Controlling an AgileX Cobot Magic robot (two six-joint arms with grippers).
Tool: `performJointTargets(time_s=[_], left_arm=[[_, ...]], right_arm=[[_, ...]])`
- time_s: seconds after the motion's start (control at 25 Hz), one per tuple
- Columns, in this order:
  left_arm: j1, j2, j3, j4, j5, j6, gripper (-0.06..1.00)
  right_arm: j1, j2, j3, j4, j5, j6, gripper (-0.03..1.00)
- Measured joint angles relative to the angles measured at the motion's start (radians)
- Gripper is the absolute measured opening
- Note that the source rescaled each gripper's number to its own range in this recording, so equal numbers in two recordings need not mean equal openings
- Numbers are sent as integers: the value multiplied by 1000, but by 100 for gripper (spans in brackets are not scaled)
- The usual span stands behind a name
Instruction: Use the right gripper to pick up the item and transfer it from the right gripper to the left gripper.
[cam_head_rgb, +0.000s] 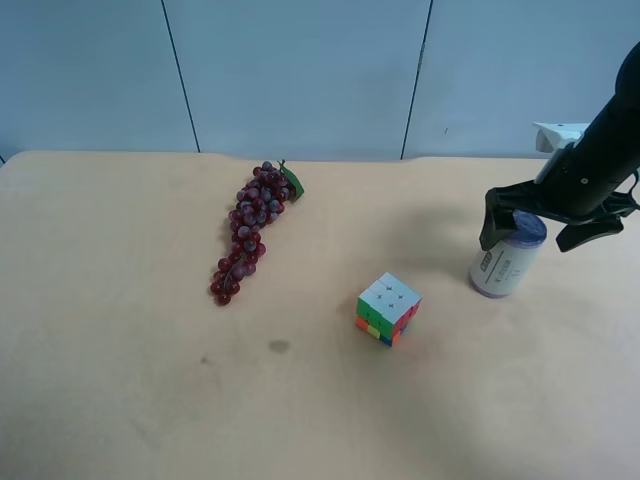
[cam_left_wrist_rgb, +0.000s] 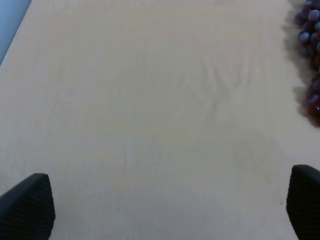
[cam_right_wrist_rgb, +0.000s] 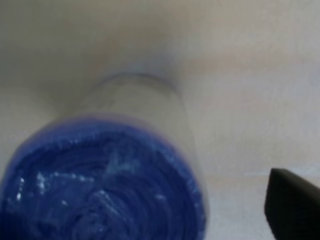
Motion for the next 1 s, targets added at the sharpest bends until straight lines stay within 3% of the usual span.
performJointTargets(time_s=[0.36,0.56,0.88,1.0], left_arm=[[0,0,0,0,0,0,82],[0,0,0,0,0,0,82],[0,0,0,0,0,0,82],[0,0,0,0,0,0,82]], right_arm=[[26,27,0,3,-9,0,99],[38,31,0,5,-54,0,82],[38,31,0,-22,-43,0,77],[38,31,0,-22,-39,0,69]])
